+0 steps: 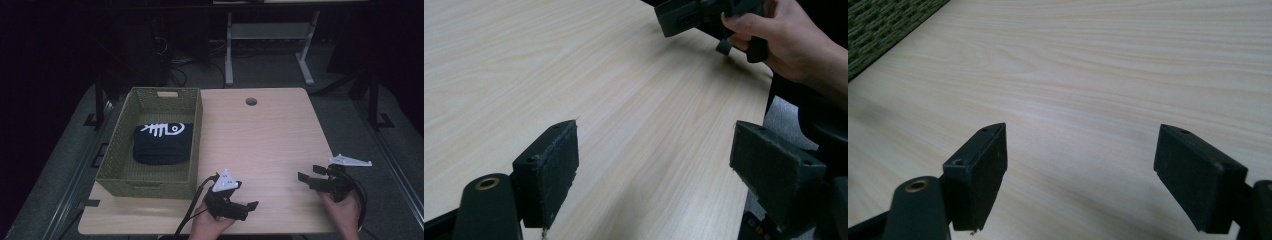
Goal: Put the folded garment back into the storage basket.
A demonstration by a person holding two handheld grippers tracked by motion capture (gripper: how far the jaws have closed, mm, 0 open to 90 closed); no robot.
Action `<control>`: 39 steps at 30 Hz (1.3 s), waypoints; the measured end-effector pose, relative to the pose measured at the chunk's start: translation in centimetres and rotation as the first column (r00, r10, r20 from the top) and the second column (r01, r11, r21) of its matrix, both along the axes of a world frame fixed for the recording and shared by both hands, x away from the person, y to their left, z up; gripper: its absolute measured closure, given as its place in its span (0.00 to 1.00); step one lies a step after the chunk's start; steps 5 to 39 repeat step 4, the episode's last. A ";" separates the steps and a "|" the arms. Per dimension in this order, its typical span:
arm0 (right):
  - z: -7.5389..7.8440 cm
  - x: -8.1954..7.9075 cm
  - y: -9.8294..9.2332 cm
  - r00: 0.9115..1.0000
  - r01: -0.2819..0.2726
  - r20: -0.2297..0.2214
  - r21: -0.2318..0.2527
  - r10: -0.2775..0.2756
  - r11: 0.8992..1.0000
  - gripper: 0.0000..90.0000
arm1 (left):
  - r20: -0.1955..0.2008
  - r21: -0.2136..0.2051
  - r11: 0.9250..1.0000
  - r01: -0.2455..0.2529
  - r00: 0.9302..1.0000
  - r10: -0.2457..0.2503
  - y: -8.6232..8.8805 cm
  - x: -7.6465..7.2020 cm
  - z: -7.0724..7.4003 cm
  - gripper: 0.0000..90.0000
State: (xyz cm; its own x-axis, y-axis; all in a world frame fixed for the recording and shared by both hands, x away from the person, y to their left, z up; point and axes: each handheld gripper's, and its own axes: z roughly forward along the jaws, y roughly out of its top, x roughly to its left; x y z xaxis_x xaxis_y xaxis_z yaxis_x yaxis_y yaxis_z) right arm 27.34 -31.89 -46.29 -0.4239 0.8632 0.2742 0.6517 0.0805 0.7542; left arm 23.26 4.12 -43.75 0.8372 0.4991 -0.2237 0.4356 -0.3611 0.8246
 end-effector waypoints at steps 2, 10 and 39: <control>0.3 -0.5 0.2 1.000 0.009 0.027 -0.011 -0.009 1.000 0.24 | 0.023 0.007 1.000 -0.005 1.000 0.005 0.2 -0.2 0.0 0.21; 0.7 -1.1 0.1 0.998 0.016 0.060 -0.007 -0.016 1.000 0.24 | 0.022 0.004 1.000 -0.009 1.000 0.009 0.4 -0.2 0.0 0.21; 0.7 -1.1 0.1 0.998 0.016 0.060 -0.007 -0.016 1.000 0.24 | 0.022 0.004 1.000 -0.009 1.000 0.009 0.4 -0.2 0.0 0.21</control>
